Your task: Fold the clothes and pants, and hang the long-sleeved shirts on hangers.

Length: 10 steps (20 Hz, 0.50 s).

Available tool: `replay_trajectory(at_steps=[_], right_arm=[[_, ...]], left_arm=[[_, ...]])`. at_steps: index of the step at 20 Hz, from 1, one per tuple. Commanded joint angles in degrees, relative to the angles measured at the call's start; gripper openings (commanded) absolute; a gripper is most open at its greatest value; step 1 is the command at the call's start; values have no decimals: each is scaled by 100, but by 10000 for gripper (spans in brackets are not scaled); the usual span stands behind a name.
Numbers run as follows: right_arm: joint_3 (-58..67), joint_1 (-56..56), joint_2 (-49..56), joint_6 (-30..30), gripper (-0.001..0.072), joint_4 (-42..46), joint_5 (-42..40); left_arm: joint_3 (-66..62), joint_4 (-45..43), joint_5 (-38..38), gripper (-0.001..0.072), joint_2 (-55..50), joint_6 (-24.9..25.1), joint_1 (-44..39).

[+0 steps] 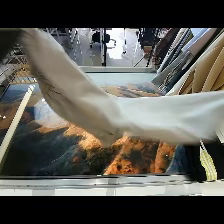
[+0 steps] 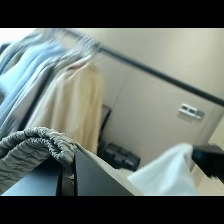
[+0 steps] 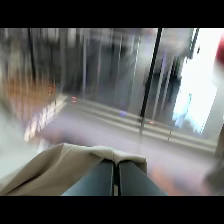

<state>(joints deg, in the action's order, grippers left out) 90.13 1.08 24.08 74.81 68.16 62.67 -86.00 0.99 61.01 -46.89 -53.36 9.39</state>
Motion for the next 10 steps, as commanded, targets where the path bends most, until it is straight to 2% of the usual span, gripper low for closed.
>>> replay_trajectory(at_steps=[1, 3, 4, 6, 8, 10], right_arm=[[914, 4, -68, -498, 7, 184, -1180], [1115, 4, 400, -704, 7, 560, -1462], [1191, 4, 708, -702, 5, 750, -1528], [1268, 4, 1508, -704, 5, 955, -1561], [1268, 4, 2522, -704, 5, 964, -1451], [1266, 4, 3770, -704, 6, 866, -1231]], left_arm=[[-15, 420, -170, 17, 1333, 203, 42], [-15, 334, -463, 17, 1657, 452, 44], [-15, 11, -741, 17, 1687, 466, 44], [0, -894, -1091, 17, 1438, 15, 44], [175, -1412, -970, 17, 831, -511, 31], [625, -1453, -828, 17, 26, -564, -37]])
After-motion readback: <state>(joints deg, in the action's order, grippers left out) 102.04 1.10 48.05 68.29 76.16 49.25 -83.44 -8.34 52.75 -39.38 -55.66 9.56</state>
